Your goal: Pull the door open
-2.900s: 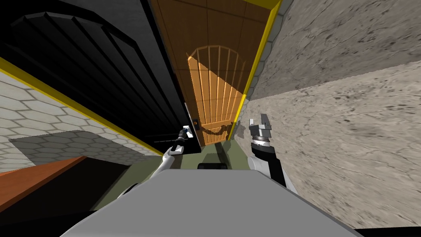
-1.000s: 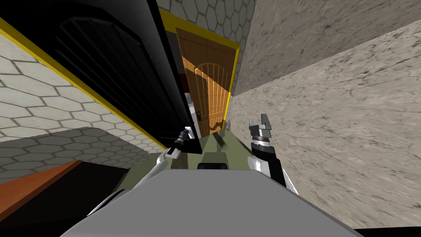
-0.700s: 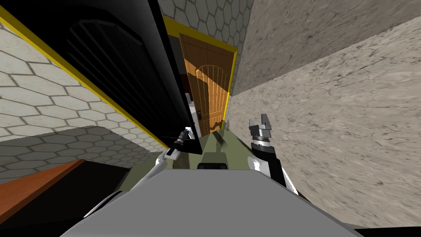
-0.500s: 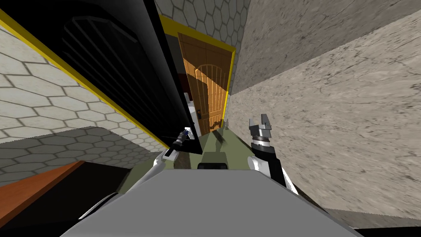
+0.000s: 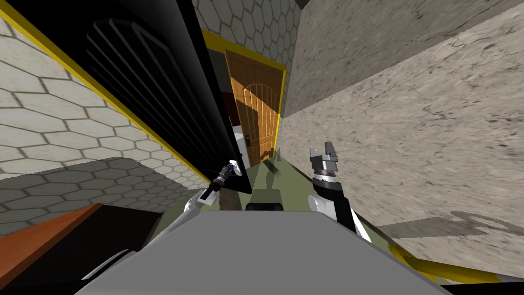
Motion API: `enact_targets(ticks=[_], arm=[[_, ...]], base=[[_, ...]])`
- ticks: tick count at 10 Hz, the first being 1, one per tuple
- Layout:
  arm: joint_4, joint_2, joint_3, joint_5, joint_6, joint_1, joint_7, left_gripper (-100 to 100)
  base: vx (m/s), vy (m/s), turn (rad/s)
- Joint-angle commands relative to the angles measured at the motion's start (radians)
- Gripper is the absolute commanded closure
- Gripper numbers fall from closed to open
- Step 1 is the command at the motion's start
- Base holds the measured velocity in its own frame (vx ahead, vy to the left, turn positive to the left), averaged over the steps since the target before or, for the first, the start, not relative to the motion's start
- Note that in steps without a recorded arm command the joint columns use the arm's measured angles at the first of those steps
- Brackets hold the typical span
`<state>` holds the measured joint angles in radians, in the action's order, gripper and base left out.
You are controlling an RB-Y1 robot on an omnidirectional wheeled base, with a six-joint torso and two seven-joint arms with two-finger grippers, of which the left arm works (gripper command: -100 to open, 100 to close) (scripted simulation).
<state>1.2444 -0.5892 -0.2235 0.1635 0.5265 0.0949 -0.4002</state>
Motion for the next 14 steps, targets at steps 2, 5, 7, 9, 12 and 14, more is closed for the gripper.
enact_targets(ticks=[2, 5, 7, 9, 12, 14], arm=[[0.003, -0.015, -0.008, 0.001, 0.015, 0.011, -0.01, 100], [0.005, -0.063, -0.036, 0.004, 0.075, 0.041, -0.041, 100], [0.007, -0.093, -0.053, 0.007, 0.114, 0.059, -0.061, 100], [0.008, -0.115, -0.065, 0.008, 0.141, 0.071, -0.074, 100], [0.005, -0.132, -0.07, 0.01, 0.156, 0.075, -0.083, 100], [-0.006, -0.146, -0.081, 0.008, 0.18, 0.08, -0.094, 100]], base=[[-0.126, 0.077, -0.075], [-0.19, 0.104, -0.145], [-0.182, 0.105, -0.131], [-0.172, 0.106, -0.096], [-0.148, 0.098, -0.079], [-0.156, 0.089, -0.121]])
